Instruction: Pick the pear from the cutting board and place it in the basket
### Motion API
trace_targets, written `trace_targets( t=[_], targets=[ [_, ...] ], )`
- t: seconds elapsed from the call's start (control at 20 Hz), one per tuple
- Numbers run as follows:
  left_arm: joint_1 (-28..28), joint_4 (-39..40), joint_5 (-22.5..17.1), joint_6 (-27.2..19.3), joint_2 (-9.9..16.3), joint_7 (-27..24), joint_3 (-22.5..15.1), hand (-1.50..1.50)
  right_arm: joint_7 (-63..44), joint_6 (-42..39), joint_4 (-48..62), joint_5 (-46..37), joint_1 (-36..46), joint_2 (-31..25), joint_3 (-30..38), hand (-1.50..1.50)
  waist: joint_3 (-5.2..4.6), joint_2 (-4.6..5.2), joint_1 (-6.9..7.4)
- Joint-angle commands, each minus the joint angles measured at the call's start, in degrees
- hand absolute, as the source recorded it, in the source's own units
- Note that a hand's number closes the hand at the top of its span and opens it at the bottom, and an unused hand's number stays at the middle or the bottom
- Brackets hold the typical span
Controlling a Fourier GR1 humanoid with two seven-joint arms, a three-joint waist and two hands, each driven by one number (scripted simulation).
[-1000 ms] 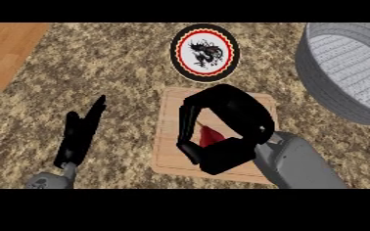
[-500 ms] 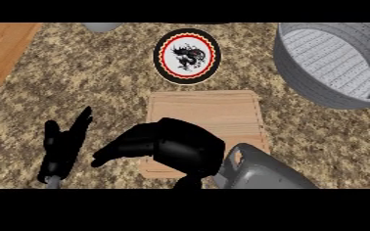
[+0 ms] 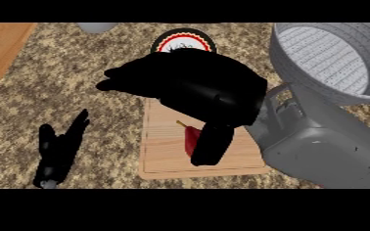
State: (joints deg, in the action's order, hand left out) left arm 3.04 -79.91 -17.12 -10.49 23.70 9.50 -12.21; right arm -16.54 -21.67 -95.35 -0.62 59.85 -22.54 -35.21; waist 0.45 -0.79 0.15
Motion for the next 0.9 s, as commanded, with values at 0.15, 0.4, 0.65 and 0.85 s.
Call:
trace_targets(
  t=[0.15, 0.4, 0.65, 0.85],
  targets=[
    [2.12, 1.64, 0.61, -0.71, -1.78, 2.52, -1.61, 0.00, -4.05, -22.43, 4.35, 9.94, 10.77, -9.97, 3.91, -1.50, -0.58, 0.60, -0.04],
    [1.99, 0.20, 0.79, -0.46, -1.33, 3.87, -0.93, 0.00, -4.14, -32.56, 7.51, 12.70, 14.04, -12.80, 5.56, -1.50, -0.50, 0.72, 0.25],
    [1.99, 2.53, 1.98, -0.92, -3.60, 2.84, -1.20, 0.00, -3.79, -34.70, 6.25, 10.30, 11.37, -11.69, 5.85, -1.50, -0.48, 0.85, -0.06],
    [5.63, -2.79, 1.47, 0.29, -1.86, 4.25, -0.72, 0.00, -2.47, -34.12, 8.47, 7.21, 10.77, -9.25, 6.78, -1.50, -0.44, 0.85, 0.95]
  ],
)
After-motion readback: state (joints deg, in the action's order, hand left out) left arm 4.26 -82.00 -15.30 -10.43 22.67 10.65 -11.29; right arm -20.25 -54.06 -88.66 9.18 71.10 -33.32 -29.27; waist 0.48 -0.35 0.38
